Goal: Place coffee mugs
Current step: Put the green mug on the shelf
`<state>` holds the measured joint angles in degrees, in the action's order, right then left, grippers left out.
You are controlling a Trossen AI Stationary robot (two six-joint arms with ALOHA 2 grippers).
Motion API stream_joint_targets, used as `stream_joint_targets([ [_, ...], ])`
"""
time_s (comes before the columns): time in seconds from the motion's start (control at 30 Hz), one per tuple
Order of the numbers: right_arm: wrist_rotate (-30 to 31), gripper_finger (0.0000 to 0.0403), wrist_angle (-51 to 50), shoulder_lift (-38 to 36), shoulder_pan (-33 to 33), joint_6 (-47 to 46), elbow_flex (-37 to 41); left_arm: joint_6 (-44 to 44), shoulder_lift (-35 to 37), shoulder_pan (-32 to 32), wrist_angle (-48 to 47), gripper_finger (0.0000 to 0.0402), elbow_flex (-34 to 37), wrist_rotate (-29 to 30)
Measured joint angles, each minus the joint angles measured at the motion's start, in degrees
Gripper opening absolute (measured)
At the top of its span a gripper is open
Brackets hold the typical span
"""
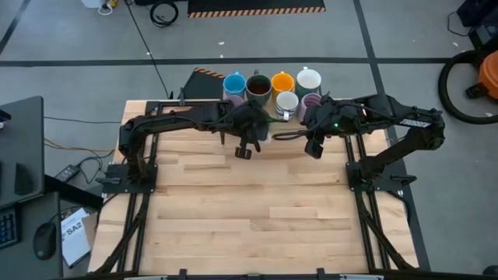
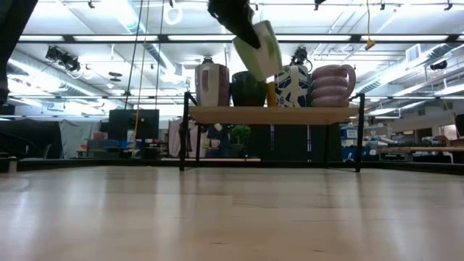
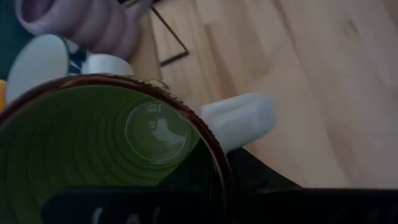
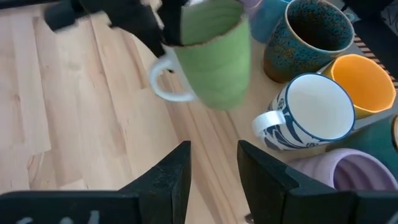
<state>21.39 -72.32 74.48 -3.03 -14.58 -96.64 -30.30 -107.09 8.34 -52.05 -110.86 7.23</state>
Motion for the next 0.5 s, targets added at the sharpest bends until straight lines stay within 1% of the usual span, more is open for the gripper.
stream_joint_targets([
  [0.13,0.0,0.0136,0.1,-0.1,1.0,0.9,0.0,0.0,0.0,0.6,-1.3,0.0029,-2.1,-2.2],
  [0.2,0.0,0.0136,0.1,-0.1,1.5,1.1,0.0,-0.1,0.0,0.6,-3.5,0.0029,-3.1,-2.4],
  [0.3,-0.1,0.0136,0.1,-0.1,2.2,1.3,0.0,-0.4,0.1,0.7,-3.5,0.0029,-3.7,-2.6],
  [0.5,-3.5,0.0136,0.9,0.1,2.9,2.7,0.0,-0.3,0.1,0.8,-3.5,0.0029,-3.7,-2.7],
])
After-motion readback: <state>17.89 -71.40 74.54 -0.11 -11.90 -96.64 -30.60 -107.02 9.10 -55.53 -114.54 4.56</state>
